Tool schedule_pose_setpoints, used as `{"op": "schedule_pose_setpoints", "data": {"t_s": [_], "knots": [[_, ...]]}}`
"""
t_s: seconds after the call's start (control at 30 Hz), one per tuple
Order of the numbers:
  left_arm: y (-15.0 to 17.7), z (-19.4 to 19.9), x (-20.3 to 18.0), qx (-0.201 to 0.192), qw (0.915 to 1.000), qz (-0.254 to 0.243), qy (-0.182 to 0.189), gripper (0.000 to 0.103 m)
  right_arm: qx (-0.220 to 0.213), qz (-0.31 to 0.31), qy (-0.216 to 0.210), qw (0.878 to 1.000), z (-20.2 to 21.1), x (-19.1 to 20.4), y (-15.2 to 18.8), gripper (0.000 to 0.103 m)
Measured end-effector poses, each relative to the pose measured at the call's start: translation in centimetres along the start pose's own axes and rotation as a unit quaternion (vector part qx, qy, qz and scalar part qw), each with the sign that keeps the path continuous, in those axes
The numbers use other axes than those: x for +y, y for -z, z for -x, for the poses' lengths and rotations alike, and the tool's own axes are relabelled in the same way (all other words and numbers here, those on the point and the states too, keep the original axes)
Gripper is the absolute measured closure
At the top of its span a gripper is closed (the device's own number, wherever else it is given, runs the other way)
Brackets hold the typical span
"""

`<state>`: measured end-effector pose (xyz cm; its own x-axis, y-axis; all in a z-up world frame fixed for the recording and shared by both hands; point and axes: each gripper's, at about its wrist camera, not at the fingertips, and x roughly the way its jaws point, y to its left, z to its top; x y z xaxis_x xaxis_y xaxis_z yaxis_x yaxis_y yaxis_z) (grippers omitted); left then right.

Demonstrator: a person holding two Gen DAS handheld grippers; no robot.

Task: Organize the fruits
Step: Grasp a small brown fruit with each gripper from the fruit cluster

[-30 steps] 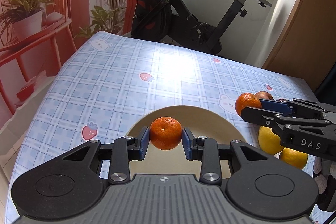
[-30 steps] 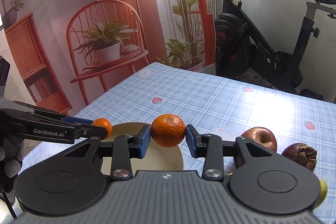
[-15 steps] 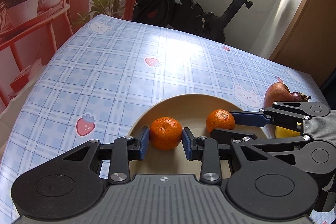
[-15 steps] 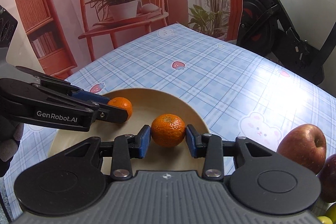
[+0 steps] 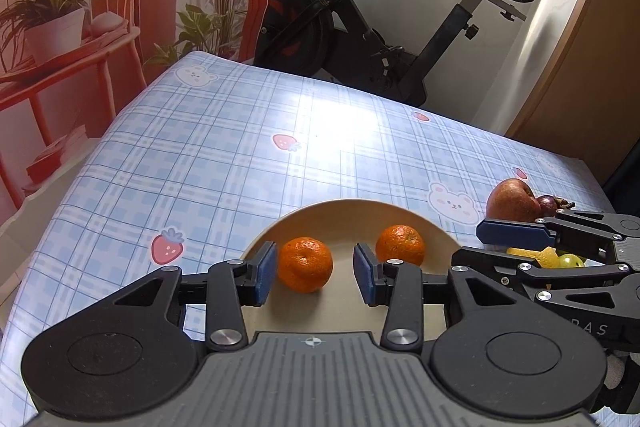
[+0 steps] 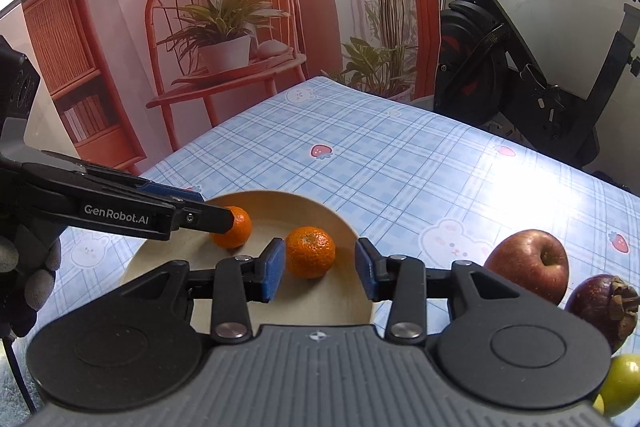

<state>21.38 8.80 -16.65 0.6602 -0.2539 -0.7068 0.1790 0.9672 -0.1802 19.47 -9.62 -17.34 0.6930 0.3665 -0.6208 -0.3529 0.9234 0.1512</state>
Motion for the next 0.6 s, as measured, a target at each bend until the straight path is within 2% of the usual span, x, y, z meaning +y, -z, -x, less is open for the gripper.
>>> {"op": "schedule_pose_setpoints", "data": {"t_s": [0.23, 0.37, 0.47, 0.6], "knots": [[1.8, 2.9, -3.9, -0.023, 0.9994, -0.016, 0.02, 0.06, 0.007, -0.024, 0.024, 0.999, 4.6, -2.1, 2.0, 0.061], [3.5, 3.3, -6.2, -0.013, 0.9987, -0.026, 0.042, 0.07, 0.009, -0.05, 0.029, 0.998, 6.5, -2.8, 3.5, 0.062], [4.6, 3.4, -7.9, 0.001, 0.9979, -0.036, 0.053, 0.07, 0.006, -0.055, 0.033, 0.998, 7.7, -2.8, 4.3, 0.065], [5.8, 3.7, -9.5, 0.012, 0.9967, -0.05, 0.063, 0.07, 0.004, -0.075, 0.034, 0.997, 8.8, -3.1, 5.4, 0.076]]}}
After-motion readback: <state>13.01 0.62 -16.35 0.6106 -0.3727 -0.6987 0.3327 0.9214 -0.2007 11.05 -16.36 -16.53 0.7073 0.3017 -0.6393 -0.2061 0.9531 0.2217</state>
